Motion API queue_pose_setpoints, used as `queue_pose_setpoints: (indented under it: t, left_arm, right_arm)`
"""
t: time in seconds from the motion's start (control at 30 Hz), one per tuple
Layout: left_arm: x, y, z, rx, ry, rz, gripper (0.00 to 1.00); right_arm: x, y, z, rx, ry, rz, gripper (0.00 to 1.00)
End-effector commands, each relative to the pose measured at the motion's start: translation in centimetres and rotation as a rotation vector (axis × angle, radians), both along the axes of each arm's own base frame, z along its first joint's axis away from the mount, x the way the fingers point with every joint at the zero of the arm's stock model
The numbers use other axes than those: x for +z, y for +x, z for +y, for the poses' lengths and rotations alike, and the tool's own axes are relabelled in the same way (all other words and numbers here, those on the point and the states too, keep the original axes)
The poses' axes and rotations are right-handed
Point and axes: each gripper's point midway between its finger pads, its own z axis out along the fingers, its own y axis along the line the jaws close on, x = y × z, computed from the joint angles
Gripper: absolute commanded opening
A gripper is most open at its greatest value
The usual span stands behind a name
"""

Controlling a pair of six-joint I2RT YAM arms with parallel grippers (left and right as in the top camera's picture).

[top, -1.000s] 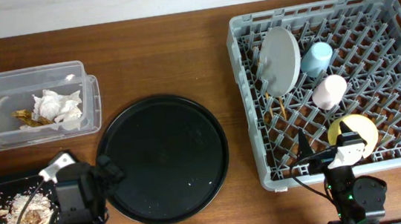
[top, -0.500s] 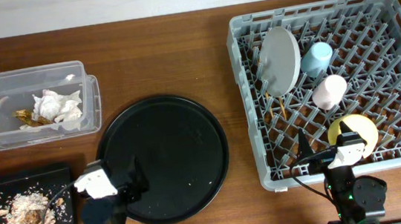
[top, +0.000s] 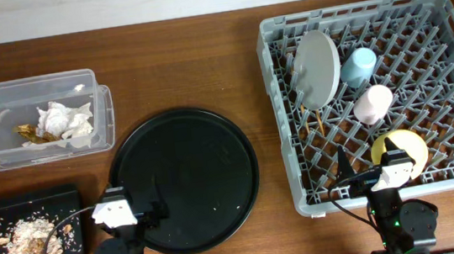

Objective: Sort waste into correct bins and load items into the dishwasher rack

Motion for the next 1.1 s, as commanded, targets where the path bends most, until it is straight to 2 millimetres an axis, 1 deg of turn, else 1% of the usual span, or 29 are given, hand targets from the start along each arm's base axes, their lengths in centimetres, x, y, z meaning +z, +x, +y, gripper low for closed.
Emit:
queue_pose_setpoints:
  t: [0.0,0.1,0.2,0.27,0.37,1.07]
  left_arm:
    - [-0.1,0.0,0.1,-0.034,0.17,-0.01,0.99]
    - [-0.1,0.0,0.8,-0.01,0.173,-0.008,0.99]
    - [0.3,-0.1,1.0,-0.003,0.171,-0.024,0.99]
    - [0.9,-0.1,0.9,-0.002,0.169,-0.052,0.99]
    - [2.4,-0.4,0.9,-0.001,0.164,-0.117,0.99]
    - [2.4,-0.4,0.9,-0.004,0.164,-0.116,0.99]
  right_arm:
    - [-0.2,0.0,-0.3,-0.016,-0.007,0.003,0.98]
    - [-0.3,0.0,-0.3,-0.016,-0.007,0.003,0.98]
    - [-0.2,0.0,-0.3,-0.016,-0.007,0.003,0.98]
    - [-0.2,0.0,-0.3,-0.016,-0.007,0.003,0.98]
    - [-0.3,0.0,-0.3,-0.016,-0.007,0.003,0.98]
    - [-0.2,0.0,-0.3,-0.016,-0.007,0.003,0.98]
